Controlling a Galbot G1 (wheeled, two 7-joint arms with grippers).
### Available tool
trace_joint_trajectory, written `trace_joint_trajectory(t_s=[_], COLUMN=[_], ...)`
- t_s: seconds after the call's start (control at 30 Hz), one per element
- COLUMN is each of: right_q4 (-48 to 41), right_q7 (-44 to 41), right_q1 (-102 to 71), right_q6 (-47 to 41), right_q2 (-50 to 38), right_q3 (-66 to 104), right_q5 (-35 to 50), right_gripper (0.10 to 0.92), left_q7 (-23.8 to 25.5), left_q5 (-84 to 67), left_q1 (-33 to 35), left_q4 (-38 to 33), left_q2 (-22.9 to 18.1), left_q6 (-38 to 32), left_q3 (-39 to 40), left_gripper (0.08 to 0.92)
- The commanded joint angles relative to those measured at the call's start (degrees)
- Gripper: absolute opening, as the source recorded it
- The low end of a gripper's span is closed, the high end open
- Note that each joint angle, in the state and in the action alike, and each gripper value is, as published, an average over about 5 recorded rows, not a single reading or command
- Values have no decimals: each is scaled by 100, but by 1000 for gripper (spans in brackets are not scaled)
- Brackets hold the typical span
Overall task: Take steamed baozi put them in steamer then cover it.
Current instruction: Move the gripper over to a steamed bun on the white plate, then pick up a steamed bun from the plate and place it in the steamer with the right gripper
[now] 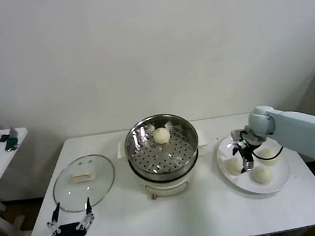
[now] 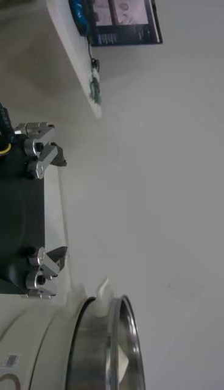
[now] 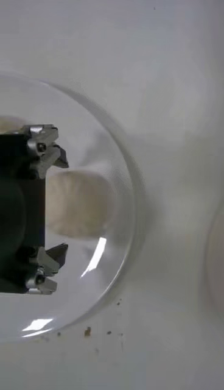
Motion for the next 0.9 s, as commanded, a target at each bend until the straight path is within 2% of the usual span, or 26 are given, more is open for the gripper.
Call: trace_joint_trajectory(t_s=[0.03,0.2,0.43,0.67,0.9], right_q4=[-227,-304,-386,-428,-152], right_q7=[-40,-56,-95,-96,14], right_q1=[-148,-165,-123,-24,885], right_q6=[7,55,49,36,-81], right_q2=[148,197,241,231,17], right_q3=[83,109,120,103,-421], right_q5=[-74,-67,-53,115,1032], right_gripper=[823,813,711,672,670], left_q7=[-5,-6,-11,-15,-15], left_q5=[36,33,37,37,35], left_q1=[-77,-131,-121,-69,-50], left_q4=[29,38,23,34,-1], left_q2=[49,51,54,32,24], left_q6=[45,67,70,49,46], left_q3=[-45,-37,-17,-4,32], left_gripper=[823,823,823,823,823])
